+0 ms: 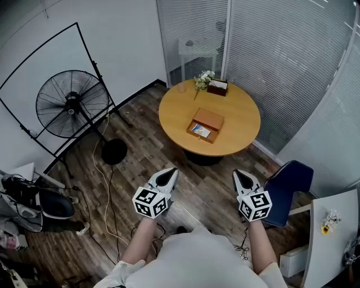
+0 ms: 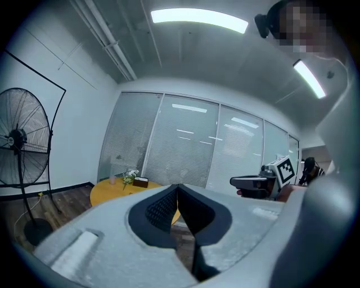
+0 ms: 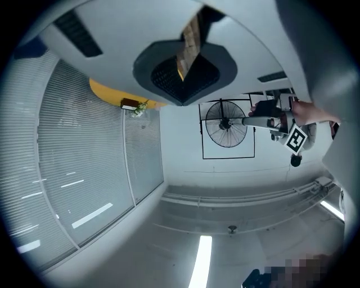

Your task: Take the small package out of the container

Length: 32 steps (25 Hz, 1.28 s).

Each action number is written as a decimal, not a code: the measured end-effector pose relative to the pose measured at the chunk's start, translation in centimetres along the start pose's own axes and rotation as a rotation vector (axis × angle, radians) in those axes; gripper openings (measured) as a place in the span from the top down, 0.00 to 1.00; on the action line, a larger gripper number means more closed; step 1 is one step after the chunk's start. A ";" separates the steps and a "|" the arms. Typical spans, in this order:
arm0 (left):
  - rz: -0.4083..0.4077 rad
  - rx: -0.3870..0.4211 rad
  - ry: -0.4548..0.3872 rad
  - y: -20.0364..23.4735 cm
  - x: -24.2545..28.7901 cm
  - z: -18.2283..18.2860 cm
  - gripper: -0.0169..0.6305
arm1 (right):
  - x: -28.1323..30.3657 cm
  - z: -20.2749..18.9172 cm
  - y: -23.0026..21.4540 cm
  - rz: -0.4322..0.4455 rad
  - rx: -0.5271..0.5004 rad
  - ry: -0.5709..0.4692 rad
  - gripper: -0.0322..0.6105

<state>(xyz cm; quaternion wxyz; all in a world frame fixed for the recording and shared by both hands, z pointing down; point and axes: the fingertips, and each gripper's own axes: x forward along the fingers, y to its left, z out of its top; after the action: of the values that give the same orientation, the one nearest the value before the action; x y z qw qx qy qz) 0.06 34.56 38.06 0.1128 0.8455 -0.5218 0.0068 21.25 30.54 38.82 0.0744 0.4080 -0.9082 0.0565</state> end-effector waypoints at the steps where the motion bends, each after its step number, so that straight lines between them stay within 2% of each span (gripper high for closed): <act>1: 0.000 -0.002 0.000 0.2 -0.1 0.0 0.95 | 0.0 0.0 0.0 -0.007 0.000 0.001 0.95; 12: -0.023 -0.022 0.015 2.1 -0.7 -0.8 0.95 | 0.5 -0.4 1.5 -0.058 -0.004 0.014 0.94; 18: -0.046 -0.026 0.023 3.0 -0.8 -1.3 0.95 | 0.9 -0.9 2.2 -0.067 0.014 0.025 0.79; 32: -0.079 -0.023 0.063 6.1 -2.8 -3.4 0.95 | 2.4 -3.2 6.7 -0.071 0.055 0.068 0.78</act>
<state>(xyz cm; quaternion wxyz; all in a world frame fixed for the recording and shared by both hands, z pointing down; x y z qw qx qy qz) -6.20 35.06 42.15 0.1391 0.8634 -0.4844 0.0228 14.93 33.70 42.14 0.0959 0.4396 -0.8882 0.0927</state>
